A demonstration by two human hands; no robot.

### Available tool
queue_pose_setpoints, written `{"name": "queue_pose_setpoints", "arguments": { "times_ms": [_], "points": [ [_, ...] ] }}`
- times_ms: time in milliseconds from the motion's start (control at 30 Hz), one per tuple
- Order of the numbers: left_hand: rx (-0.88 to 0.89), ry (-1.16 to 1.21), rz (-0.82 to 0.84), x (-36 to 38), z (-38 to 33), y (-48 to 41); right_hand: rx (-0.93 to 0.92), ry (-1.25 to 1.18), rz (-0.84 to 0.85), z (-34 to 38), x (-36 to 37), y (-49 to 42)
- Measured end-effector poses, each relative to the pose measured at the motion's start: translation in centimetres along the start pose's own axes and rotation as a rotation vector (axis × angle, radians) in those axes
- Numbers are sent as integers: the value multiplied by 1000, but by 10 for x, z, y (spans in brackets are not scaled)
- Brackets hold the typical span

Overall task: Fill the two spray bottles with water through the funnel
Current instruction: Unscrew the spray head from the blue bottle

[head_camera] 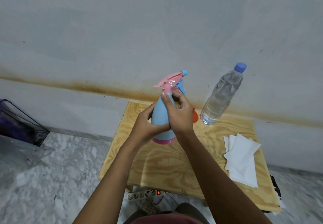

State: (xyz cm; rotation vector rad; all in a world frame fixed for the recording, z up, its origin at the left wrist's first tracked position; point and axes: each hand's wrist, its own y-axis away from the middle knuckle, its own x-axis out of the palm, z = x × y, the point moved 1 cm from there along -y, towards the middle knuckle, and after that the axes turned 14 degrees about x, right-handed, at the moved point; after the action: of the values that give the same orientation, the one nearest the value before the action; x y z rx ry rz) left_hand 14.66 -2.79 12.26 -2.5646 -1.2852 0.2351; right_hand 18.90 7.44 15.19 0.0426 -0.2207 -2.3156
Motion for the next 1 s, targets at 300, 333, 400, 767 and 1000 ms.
{"name": "queue_pose_setpoints", "arguments": {
  "times_ms": [300,333,400,767,1000],
  "points": [
    [14,0,-34,6,6,4,-84,127,-72,-2,-1,2],
    [11,0,-32,8,8,4,-98,153,-90,-2,-2,1],
    [6,-10,-38,10,12,4,-116,196,-115,-2,-5,-2],
    [16,-39,-62,14,28,5,-135,294,-106,-5,-14,-5],
    [-42,-124,-72,15,47,10,-228,189,-26,1,-31,-8]
  ]
}}
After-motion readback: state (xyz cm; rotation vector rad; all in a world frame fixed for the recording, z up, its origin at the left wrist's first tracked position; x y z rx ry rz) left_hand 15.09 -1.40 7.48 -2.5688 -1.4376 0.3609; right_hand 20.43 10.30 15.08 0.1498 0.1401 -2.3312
